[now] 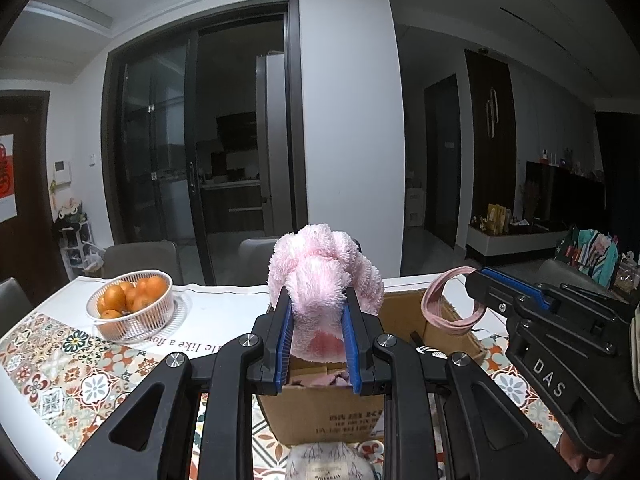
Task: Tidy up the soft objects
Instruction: 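Carry the pink band and hair tie over the cardboard box with both tools, then open both tools to drop the band and hair tie into the box, then withdraw both tools toward the grey pouch and white cloth on the table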
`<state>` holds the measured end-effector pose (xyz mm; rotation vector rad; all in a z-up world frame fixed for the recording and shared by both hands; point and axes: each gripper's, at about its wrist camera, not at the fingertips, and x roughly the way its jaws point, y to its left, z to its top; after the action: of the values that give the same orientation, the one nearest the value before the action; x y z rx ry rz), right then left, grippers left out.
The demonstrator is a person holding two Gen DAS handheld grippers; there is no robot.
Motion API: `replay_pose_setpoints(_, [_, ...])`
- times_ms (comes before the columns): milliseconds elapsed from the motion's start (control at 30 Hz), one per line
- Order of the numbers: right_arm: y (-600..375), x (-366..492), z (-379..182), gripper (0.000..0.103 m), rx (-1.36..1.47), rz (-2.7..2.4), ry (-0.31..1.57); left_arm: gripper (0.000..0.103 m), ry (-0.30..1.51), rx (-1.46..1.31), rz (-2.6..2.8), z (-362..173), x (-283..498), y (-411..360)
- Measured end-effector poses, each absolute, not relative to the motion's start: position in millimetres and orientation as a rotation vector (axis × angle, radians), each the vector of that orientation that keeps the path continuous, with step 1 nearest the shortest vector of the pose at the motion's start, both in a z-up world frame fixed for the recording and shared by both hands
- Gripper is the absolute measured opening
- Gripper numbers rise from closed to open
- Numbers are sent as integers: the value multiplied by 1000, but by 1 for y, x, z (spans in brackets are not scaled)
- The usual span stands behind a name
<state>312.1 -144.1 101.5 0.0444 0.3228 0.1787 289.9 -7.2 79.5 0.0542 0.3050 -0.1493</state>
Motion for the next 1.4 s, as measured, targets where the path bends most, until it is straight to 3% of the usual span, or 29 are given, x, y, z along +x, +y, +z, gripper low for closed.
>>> replay_pose_setpoints(533, [-146, 384, 55, 7, 58, 182, 477, 24, 479, 86, -184, 27, 363, -21])
replay_pose_setpoints(667, [-149, 396, 43, 7, 66, 175, 515, 32, 525, 97, -179, 16, 373, -23])
replay_pose_setpoints(733, [-150, 400, 39, 7, 72, 169, 531, 42, 543, 100, -174, 14, 375, -24])
replay_pose_setpoints(800, [-152, 403, 35, 10, 89, 177, 554, 48, 551, 107, -167, 13, 377, -24])
replay_pose_setpoints(867, [-155, 405, 33, 33, 106, 178, 564, 50, 547, 110, -159, 14, 375, -23])
replay_pose_setpoints(900, [-156, 404, 32, 37, 110, 169, 561, 52, 544, 111, -156, 15, 374, -24])
replay_pose_setpoints(1000, [-156, 400, 36, 38, 104, 154, 548, 58, 528, 102, -150, 21, 367, -21])
replay_pose_setpoints(1133, [-157, 386, 45, 53, 95, 126, 508, 59, 504, 83, -148, 29, 354, -15])
replay_pose_setpoints(1400, [-157, 351, 68, 61, 74, 89, 436, 62, 446, 62, -127, 47, 319, -6])
